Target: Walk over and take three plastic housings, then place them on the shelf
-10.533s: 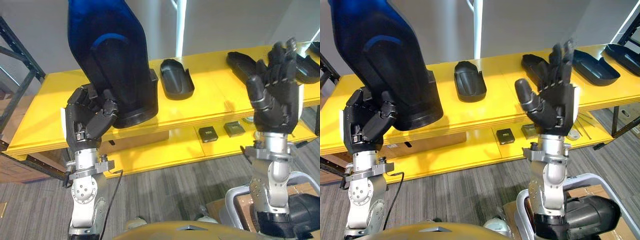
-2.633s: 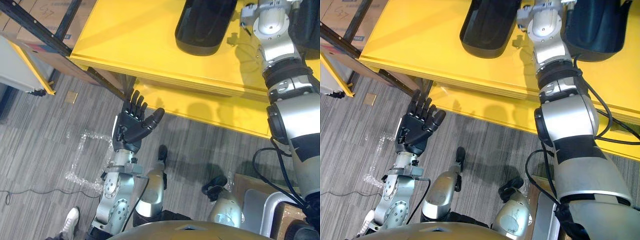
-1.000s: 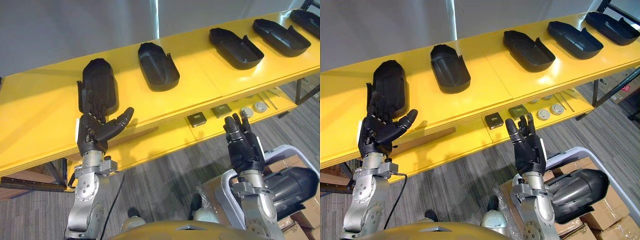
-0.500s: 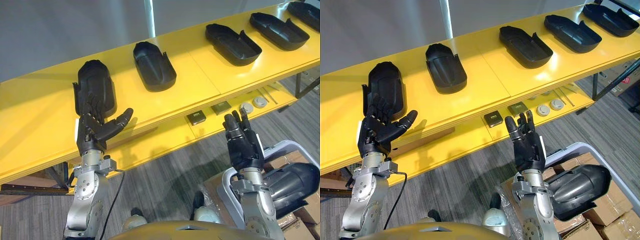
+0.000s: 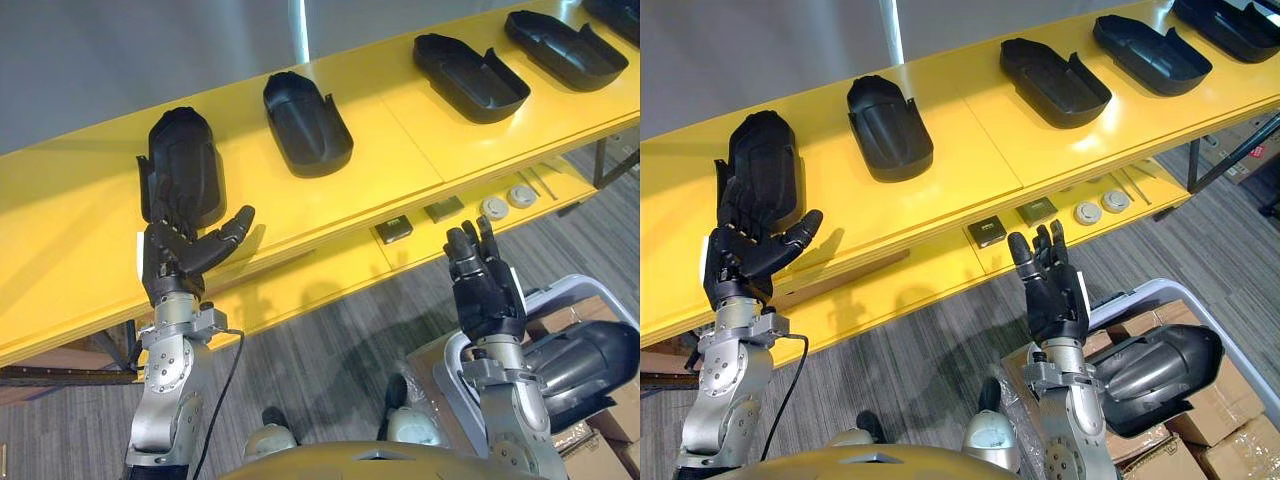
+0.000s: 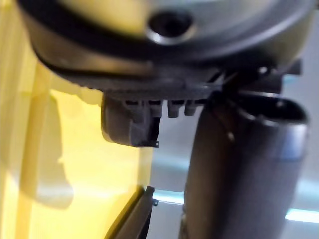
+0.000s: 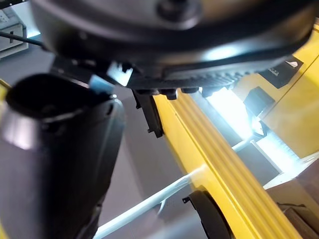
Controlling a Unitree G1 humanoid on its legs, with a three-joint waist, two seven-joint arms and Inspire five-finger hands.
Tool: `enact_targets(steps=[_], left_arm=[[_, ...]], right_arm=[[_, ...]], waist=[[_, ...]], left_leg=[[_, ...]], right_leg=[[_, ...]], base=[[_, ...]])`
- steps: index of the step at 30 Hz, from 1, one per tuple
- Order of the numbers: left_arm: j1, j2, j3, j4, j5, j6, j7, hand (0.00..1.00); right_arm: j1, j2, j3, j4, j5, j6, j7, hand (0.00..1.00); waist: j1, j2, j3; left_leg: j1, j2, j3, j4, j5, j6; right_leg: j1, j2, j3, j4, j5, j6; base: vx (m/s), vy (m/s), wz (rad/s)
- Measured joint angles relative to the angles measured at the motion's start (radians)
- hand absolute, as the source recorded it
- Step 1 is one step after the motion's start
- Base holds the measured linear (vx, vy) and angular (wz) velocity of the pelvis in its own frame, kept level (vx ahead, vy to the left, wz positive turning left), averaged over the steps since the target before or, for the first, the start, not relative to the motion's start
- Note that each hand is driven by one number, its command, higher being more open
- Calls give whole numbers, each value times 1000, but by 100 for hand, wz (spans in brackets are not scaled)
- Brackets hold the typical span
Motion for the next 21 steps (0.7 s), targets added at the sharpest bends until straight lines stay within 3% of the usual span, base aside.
enact_targets(steps=[10, 16, 17, 21], left_arm=[[-37, -6, 18, 0, -1, -8, 27, 100], [6, -7, 6, -43, -42, -16, -183, 100], [40, -6, -3, -112, -76, -21, -268, 100], [58, 4, 13, -208, -152, -94, -406, 100]], right_arm=[[-17, 0, -2, 0, 0, 0, 6, 100], [-19, 3, -1, -11, 0, 0, 27, 100], [-21, 3, -1, -21, 0, 0, 29, 100], [-39, 3, 0, -37, -1, 0, 39, 100]], waist=[[-1, -5, 25], [3, -5, 25], [5, -5, 24], [7, 1, 20]], left_leg=[[1, 0, 3, 2, -3, 1], [4, 0, -1, 1, -4, 1], [9, 0, -4, 1, -4, 1], [23, 0, -22, 0, -5, 1]], right_leg=[[-1, 0, 3, 0, 0, 0], [4, 0, -1, 0, -1, -1], [11, -1, -5, 0, -1, -1], [42, -3, -24, 0, -6, 0]], base=[[0, 0, 0], [0, 0, 1], [0, 0, 4], [-25, -1, 12]])
